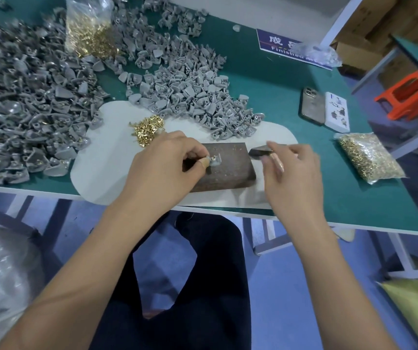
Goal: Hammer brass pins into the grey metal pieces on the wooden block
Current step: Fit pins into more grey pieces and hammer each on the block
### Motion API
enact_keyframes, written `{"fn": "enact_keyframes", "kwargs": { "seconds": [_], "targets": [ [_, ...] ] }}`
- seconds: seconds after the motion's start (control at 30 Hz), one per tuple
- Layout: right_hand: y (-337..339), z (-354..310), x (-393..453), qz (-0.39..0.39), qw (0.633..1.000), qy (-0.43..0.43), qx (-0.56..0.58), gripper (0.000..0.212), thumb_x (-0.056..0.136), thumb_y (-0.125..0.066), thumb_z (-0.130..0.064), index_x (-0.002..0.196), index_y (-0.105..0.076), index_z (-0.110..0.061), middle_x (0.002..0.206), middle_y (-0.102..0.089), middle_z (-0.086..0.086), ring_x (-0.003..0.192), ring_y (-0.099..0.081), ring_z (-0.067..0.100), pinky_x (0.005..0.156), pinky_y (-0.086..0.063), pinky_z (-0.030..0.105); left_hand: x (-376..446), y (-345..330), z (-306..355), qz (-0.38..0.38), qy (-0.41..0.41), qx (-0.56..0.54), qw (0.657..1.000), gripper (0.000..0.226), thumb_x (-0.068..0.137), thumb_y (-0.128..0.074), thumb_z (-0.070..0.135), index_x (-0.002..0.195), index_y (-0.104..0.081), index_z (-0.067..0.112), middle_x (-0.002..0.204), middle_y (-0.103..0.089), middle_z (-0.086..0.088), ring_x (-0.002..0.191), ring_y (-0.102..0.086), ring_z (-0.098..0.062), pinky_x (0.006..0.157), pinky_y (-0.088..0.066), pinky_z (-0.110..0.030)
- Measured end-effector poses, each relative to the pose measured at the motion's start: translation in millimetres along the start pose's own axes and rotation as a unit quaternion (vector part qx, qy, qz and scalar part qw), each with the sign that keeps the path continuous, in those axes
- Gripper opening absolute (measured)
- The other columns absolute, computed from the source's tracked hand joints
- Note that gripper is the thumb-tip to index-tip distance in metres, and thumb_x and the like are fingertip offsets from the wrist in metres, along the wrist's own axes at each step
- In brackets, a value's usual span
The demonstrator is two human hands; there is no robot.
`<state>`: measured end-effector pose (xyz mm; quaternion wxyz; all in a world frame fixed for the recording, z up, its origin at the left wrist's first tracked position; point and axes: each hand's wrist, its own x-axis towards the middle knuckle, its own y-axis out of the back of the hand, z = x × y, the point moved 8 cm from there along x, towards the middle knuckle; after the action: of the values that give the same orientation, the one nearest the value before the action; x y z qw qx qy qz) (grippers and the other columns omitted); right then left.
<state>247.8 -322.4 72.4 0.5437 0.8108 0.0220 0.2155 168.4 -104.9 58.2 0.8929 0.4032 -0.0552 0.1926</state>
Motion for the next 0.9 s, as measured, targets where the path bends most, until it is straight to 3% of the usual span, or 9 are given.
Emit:
{"fn": "enact_keyframes", "kwargs": {
  "seconds": [0.07, 0.13, 0.3, 0.37, 0.47, 0.63, 0.8, 0.9],
  "targets": [
    [-0.2, -38.4, 0.4, 0.006, 0.984, 0.092, 0.151, 0.026, 0.1, -0.063, -0.026, 0.123, -0.072, -0.021, 0.109, -0.066, -0.001, 0.093, -0.057, 0.014, 0.088, -0.049, 0.033, -8.3, 5.7, 2.3, 0.019, -0.004, -0.007, 1.0, 0.005, 0.088, -0.066, 0.04, 0.086, -0.066, 0.035, 0.084, -0.054, 0.018, 0.084, -0.047, 0.001, 0.063, -0.033, -0.017],
    [-14.1, -78.9, -3.5, -0.025, 0.967, 0.153, 0.201, 0.018, 0.098, -0.066, -0.022, 0.113, -0.076, -0.019, 0.101, -0.072, -0.006, 0.092, -0.062, 0.015, 0.086, -0.051, 0.037, -17.4, 18.4, -2.6, 0.039, -0.005, 0.0, 0.999, 0.004, 0.087, -0.065, 0.038, 0.085, -0.062, 0.035, 0.087, -0.056, 0.016, 0.084, -0.045, -0.001, 0.063, -0.033, -0.017],
    [-48.1, -139.6, -0.7, -0.074, 0.941, 0.177, 0.278, 0.015, 0.096, -0.068, -0.024, 0.107, -0.079, -0.023, 0.093, -0.073, -0.016, 0.087, -0.06, 0.017, 0.079, -0.051, 0.038, -30.7, 62.5, -44.4, 0.103, 0.031, 0.033, 0.994, 0.006, 0.087, -0.066, 0.034, 0.091, -0.064, 0.038, 0.093, -0.057, 0.018, 0.083, -0.045, 0.002, 0.061, -0.037, -0.022],
    [-62.6, -171.8, 1.3, -0.096, 0.931, 0.2, 0.291, 0.017, 0.094, -0.072, -0.024, 0.11, -0.078, -0.023, 0.092, -0.072, -0.015, 0.088, -0.058, 0.013, 0.078, -0.051, 0.035, -36.0, 83.3, -66.3, 0.119, 0.047, 0.051, 0.99, 0.008, 0.089, -0.066, 0.033, 0.094, -0.064, 0.039, 0.093, -0.056, 0.018, 0.085, -0.047, 0.003, 0.061, -0.039, -0.02],
    [-85.8, -213.9, 5.2, -0.126, 0.919, 0.207, 0.311, 0.019, 0.092, -0.075, -0.022, 0.11, -0.077, -0.026, 0.088, -0.072, -0.016, 0.087, -0.056, 0.011, 0.08, -0.05, 0.035, -45.5, 108.2, -100.0, 0.128, 0.078, 0.052, 0.987, 0.01, 0.092, -0.069, 0.029, 0.099, -0.066, 0.037, 0.096, -0.056, 0.018, 0.087, -0.052, 0.0, 0.067, -0.048, -0.029],
    [-114.2, -281.8, 9.5, -0.165, 0.901, 0.263, 0.303, 0.014, 0.092, -0.072, -0.022, 0.103, -0.077, -0.029, 0.092, -0.073, -0.018, 0.088, -0.057, 0.012, 0.079, -0.051, 0.039, -55.2, 148.8, -143.8, 0.16, 0.143, 0.103, 0.971, 0.01, 0.091, -0.066, 0.031, 0.1, -0.069, 0.035, 0.093, -0.058, 0.015, 0.091, -0.055, -0.008, 0.062, -0.041, -0.028],
    [-135.0, -315.8, 26.8, -0.154, 0.912, 0.244, 0.29, 0.007, 0.096, -0.067, -0.028, 0.099, -0.073, -0.031, 0.102, -0.069, -0.018, 0.107, -0.057, 0.011, 0.093, -0.049, 0.038, -55.7, 168.7, -168.9, 0.183, 0.212, 0.103, 0.954, 0.015, 0.092, -0.066, 0.035, 0.107, -0.068, 0.036, 0.104, -0.06, 0.019, 0.105, -0.057, -0.007, 0.072, -0.049, -0.031],
    [-148.0, -328.2, 36.8, -0.168, 0.912, 0.235, 0.29, 0.006, 0.096, -0.066, -0.029, 0.097, -0.072, -0.03, 0.101, -0.069, -0.018, 0.108, -0.059, 0.012, 0.093, -0.049, 0.038, -57.5, 172.4, -176.0, 0.186, 0.231, 0.1, 0.95, 0.019, 0.094, -0.066, 0.038, 0.112, -0.067, 0.036, 0.109, -0.061, 0.018, 0.108, -0.056, -0.006, 0.078, -0.053, -0.035]
  ]
}}
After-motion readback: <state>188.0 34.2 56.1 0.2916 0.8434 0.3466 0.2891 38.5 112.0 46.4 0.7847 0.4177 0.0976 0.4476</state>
